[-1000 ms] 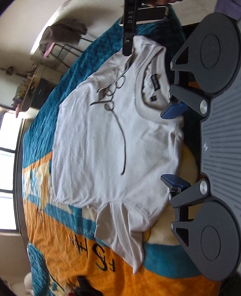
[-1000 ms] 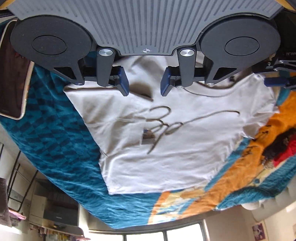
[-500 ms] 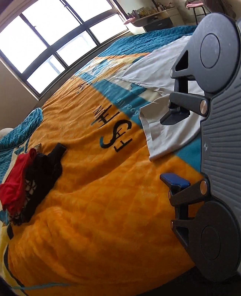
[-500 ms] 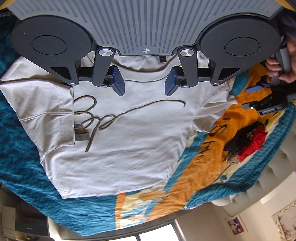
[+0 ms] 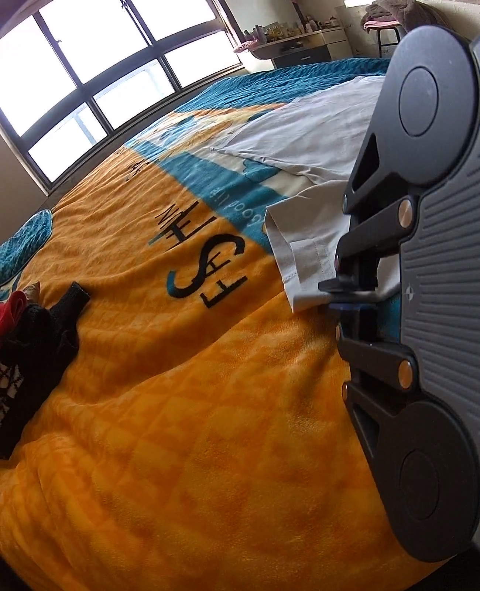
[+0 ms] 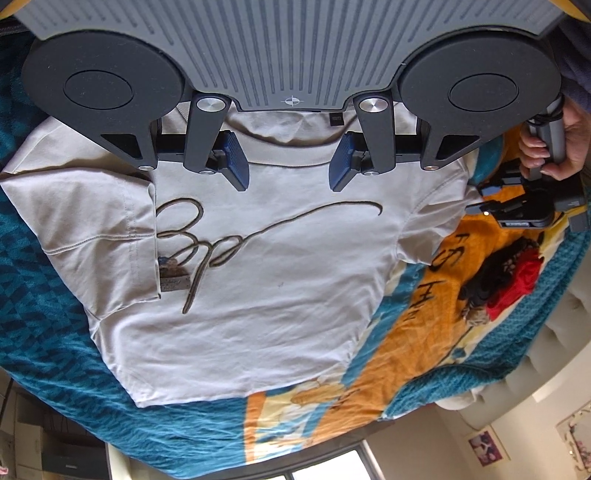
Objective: Fold clothes
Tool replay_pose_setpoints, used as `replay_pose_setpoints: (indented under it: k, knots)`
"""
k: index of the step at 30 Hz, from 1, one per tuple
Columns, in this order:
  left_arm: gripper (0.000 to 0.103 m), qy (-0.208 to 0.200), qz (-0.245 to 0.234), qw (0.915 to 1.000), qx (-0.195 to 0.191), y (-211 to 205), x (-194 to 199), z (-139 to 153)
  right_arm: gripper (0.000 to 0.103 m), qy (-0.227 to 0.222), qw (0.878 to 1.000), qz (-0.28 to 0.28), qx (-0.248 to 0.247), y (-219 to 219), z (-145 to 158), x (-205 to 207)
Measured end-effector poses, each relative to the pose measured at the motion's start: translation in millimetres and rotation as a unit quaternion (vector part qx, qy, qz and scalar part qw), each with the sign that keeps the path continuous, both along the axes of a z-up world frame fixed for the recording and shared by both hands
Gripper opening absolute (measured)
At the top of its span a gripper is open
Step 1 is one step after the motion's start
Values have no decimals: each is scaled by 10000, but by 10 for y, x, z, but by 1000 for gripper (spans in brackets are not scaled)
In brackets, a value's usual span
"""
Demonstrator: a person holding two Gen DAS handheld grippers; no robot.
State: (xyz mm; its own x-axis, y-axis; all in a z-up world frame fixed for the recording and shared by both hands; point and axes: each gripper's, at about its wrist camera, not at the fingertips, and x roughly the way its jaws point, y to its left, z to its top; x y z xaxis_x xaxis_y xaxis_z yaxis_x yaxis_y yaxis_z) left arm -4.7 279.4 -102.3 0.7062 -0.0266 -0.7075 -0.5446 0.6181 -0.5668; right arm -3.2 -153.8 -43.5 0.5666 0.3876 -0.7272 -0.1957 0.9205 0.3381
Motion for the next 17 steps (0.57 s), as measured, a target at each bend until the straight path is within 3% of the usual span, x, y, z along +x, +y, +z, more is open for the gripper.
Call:
replay_pose_setpoints:
  k: [4,6,8,10,13,16,17]
  knots:
    - [0,-333,-242,9953,873,-249,10,249,54,30,9998,-183,81,-105,-33,5]
    - [0,-561,-496,9870,1424,-452,44,431,54,45,9995,-274,122,-157,-50,7]
    - [0,-842,-918,9721,1989,-731,78,621,54,59,9992,-366,162,-210,-67,9]
    - [0,-1095,-1513,9485,2557,-1107,100,768,54,74,9987,-457,203,-262,-84,12]
    - [0,-1259,-2589,8971,3353,-1788,92,841,54,37,9974,-660,290,-403,-81,-3]
    - [3,-854,-3639,8482,3754,-2362,54,639,54,23,9963,-793,332,-514,-76,-21]
    - [15,-618,-3861,8397,3768,-2469,28,537,54,17,9961,-817,343,-547,-73,-29]
